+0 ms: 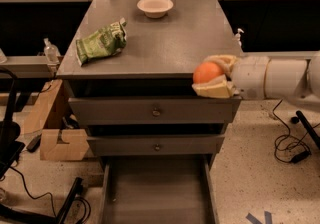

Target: Place orange into bottom drawer

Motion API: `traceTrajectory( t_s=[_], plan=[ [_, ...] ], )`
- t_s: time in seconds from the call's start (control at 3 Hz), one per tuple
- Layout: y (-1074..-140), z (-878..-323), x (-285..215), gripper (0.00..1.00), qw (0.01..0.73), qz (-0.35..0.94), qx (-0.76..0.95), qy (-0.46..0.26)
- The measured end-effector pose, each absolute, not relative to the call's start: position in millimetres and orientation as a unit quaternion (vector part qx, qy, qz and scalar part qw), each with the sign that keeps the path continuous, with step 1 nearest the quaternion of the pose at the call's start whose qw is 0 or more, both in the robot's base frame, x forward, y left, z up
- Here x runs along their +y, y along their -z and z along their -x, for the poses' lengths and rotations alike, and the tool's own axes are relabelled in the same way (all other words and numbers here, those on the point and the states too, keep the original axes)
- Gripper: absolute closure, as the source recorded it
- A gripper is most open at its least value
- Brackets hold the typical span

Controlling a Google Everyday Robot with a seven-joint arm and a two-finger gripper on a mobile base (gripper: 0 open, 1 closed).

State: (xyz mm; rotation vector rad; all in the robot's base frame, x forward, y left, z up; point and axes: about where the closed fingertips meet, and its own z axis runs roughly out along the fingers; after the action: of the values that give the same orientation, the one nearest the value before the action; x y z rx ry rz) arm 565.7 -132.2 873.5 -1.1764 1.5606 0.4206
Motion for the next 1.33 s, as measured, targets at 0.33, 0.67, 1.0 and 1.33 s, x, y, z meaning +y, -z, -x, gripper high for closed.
traceTrajectory(
  t_s=[0.33,0.67,1.0,1.33],
  plan=[
    [-800.1,-547.1,-123.3,1.0,0.559,0.458,0.662,-0.2],
    [-735.5,-526.2,-117.4,1.0,0.583,0.435,0.652,-0.213],
    [-681.2,-515.7,-118.3,1.0,0.593,0.429,0.645,-0.221],
    [-628.7,-511.3,-121.0,1.0,0.579,0.438,0.647,-0.235]
  ],
)
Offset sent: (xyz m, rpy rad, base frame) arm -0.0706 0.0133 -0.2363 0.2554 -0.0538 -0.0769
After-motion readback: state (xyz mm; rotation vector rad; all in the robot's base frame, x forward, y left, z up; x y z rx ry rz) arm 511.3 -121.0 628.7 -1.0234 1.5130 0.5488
